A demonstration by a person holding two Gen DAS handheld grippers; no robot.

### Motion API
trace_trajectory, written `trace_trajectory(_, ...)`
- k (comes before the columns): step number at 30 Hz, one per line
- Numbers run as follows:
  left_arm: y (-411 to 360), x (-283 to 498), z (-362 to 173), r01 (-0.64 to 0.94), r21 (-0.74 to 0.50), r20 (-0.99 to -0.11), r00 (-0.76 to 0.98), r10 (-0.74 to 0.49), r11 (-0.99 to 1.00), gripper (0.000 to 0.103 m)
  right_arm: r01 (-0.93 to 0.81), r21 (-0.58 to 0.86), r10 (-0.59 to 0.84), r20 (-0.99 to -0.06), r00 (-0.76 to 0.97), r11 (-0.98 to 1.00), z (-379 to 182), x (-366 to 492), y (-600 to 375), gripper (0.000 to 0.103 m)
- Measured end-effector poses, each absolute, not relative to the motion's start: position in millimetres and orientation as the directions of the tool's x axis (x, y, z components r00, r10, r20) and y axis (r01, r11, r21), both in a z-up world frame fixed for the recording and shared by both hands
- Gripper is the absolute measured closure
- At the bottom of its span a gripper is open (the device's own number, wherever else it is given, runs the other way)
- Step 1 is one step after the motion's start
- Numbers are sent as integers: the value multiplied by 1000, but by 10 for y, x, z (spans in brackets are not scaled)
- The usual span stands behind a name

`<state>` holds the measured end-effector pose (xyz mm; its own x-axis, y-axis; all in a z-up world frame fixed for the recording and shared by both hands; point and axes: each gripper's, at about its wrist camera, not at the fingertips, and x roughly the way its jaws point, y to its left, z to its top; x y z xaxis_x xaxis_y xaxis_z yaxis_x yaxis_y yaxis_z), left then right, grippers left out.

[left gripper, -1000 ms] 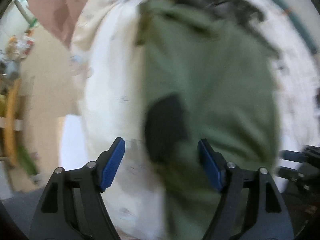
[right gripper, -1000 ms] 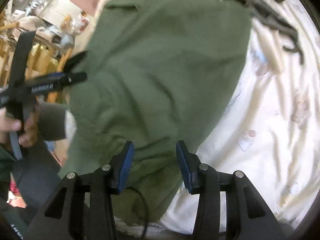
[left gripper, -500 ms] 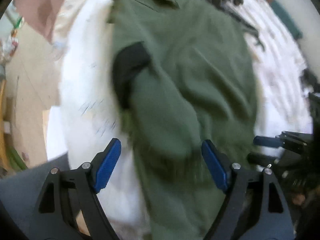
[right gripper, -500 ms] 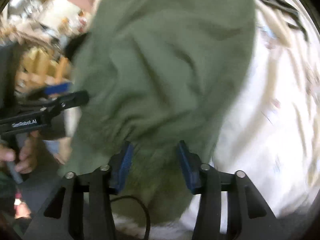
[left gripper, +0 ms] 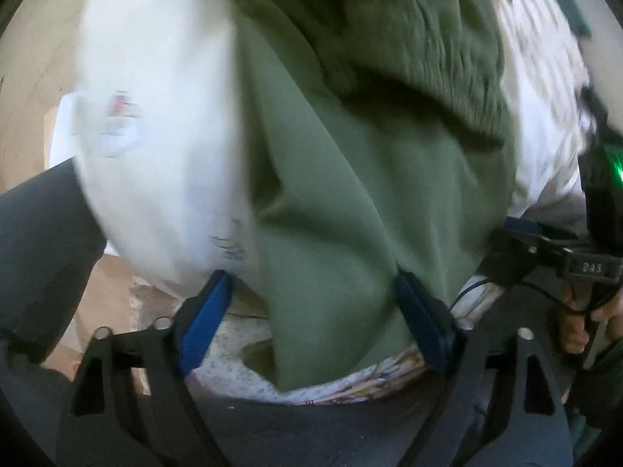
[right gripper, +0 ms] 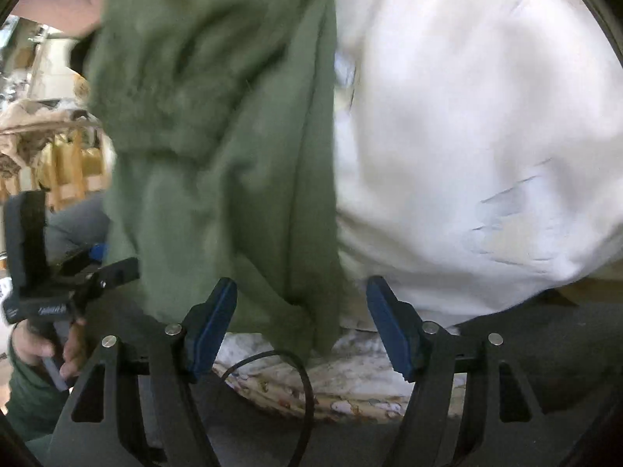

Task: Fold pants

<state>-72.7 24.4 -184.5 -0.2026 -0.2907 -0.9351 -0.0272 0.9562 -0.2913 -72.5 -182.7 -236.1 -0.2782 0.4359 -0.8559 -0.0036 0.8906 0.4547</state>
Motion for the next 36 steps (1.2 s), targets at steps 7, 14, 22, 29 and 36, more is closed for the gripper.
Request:
trace_trajectory(7, -28, -757, -1695, 66, -360, -910, -247, -334, 931, 98, -225, 480, 418, -867, -272, 848, -2112, -882, -1383, 99)
trace_trajectory(14, 520, -504, -794, -88, -573, -810, -85, -580, 815, 98, -190, 678, 664, -735, -138, 710, -1190, -605, -1824, 99)
trace_trajectory(22, 672, 134, -839, -149, -509, -855, -25, -517, 848, 94, -62, 728, 727, -685, -42, 682, -1400, 105, -1955, 97)
trace_trajectory(29, 675, 30, -1082, -135, -475, -873, -48, -485, 869, 71, -64, 719, 715, -695, -76, 692, -1569, 7, -1719, 93)
trace_trajectory(36, 754, -309, -940, -10, -396, -918, 28, -395, 918, 22, -94, 651, 644, -759, -96, 753, -1508, -138, -1905, 34)
